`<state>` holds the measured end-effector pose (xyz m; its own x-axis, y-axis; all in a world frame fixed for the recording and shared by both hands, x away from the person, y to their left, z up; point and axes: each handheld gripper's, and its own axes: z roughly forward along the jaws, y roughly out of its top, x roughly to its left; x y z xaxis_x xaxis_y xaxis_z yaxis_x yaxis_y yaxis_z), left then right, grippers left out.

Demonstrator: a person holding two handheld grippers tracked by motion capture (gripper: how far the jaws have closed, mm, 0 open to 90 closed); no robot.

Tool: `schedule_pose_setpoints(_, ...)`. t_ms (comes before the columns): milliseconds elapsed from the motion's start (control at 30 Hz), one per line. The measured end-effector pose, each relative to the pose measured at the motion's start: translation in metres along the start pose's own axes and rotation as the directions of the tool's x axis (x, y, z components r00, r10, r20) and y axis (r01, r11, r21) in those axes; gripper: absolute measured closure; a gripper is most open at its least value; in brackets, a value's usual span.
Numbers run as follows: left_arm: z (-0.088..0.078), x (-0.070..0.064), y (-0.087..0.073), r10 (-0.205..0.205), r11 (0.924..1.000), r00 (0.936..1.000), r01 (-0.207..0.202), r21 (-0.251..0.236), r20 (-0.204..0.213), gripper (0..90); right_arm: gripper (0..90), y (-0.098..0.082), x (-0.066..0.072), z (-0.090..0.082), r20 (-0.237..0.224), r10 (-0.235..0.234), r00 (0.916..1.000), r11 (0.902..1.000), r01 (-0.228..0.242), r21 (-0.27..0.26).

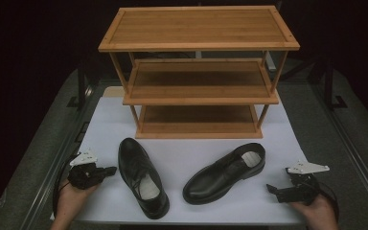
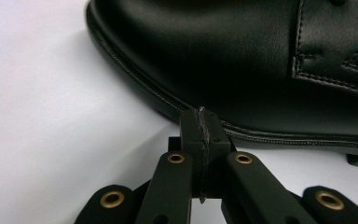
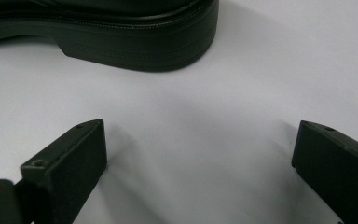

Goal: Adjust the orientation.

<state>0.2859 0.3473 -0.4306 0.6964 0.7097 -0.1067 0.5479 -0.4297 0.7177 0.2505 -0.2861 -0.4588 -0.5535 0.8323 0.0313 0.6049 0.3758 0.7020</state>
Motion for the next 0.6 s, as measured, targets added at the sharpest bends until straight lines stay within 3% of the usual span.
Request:
schedule_pose_setpoints(67, 0.006, -0.002, -0.001, 0.008, 0.9996, 0.9999, -0.009, 0.028, 0.007, 90.0, 2.7, 0.0, 0.0, 0.0, -0.003, 0.002, 1.0, 1.0, -0.002, -0.001)
schedule_pose_setpoints(600, 0.022, -0.001, 0.014, 0.042, 0.9986, 0.9991, -0.042, 0.031, 0.0, 90.0, 2.7, 0.0, 0.0, 0.0, 0.001, -0.001, 1.0, 1.0, 0.001, 0.002)
